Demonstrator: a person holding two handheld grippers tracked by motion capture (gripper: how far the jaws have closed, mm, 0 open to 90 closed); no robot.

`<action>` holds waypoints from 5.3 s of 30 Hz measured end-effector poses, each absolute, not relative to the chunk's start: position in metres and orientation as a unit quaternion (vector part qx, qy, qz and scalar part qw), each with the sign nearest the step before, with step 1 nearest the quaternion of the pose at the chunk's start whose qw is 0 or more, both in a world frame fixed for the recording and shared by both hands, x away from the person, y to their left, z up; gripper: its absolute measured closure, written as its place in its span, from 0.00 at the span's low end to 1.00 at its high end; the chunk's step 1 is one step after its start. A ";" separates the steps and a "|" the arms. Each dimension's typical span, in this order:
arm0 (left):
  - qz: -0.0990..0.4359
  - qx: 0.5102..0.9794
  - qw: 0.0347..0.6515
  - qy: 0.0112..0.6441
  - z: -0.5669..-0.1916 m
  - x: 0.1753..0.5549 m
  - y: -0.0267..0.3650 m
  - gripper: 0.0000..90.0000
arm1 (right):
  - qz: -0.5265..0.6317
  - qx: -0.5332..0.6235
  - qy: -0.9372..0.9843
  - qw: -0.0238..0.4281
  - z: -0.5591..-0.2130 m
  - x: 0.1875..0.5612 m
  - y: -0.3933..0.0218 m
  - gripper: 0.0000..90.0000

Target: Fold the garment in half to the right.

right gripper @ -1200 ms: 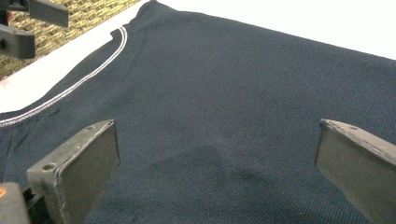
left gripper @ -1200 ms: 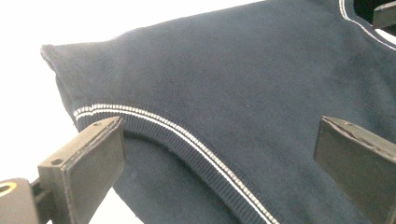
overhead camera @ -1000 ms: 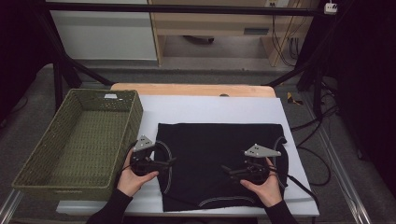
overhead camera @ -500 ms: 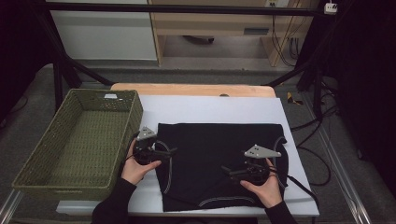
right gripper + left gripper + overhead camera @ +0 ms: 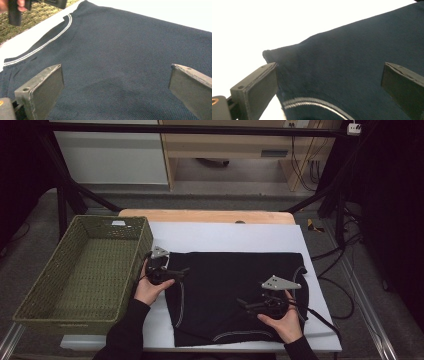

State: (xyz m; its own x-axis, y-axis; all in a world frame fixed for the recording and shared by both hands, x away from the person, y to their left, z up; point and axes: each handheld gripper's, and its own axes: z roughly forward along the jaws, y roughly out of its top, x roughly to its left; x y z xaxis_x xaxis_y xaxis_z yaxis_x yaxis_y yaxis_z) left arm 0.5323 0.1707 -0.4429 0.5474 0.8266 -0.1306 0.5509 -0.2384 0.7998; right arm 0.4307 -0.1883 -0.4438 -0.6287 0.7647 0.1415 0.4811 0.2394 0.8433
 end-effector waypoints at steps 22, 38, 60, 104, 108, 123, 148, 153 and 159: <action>0.189 0.764 0.364 0.498 -0.472 0.576 0.181 0.35 | 0.465 0.399 0.776 0.145 -0.445 0.431 -0.185 0.01; 0.196 0.771 0.359 0.488 -0.480 0.580 0.175 0.65 | 0.462 0.383 0.787 0.145 -0.441 0.426 -0.171 0.01; 0.168 0.777 0.377 0.475 -0.481 0.580 0.175 0.89 | 0.462 0.365 0.799 0.125 -0.446 0.406 -0.101 0.01; 0.178 0.776 0.384 0.468 -0.484 0.577 0.175 0.89 | 0.362 0.304 0.868 0.151 -0.485 0.377 0.024 0.29; 0.180 0.775 0.385 0.468 -0.484 0.577 0.175 0.89 | 0.350 0.307 0.872 0.152 -0.481 0.378 0.023 0.42; 0.175 0.771 0.386 0.476 -0.483 0.577 0.175 0.90 | 0.316 0.306 0.884 0.159 -0.472 0.387 0.017 0.83; 0.185 0.760 0.415 0.464 -0.391 0.571 0.163 0.92 | 0.434 0.330 0.829 0.126 -0.399 0.398 -0.037 0.87; 0.195 0.760 0.415 0.461 -0.373 0.569 0.163 0.93 | 0.457 0.325 0.818 0.127 -0.385 0.400 -0.044 0.87; 0.201 0.759 0.413 0.461 -0.362 0.567 0.166 0.93 | 0.472 0.325 0.810 0.124 -0.377 0.401 -0.048 0.87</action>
State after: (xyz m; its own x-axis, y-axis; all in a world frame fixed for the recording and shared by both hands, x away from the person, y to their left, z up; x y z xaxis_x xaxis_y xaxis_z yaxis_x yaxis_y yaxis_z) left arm 0.5671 0.1658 -0.3622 0.4936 0.8664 -0.0755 0.5339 -0.2333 0.8127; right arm 0.4010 -0.0479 -0.3771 -0.7575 0.6443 0.1055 0.4098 0.3434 0.8451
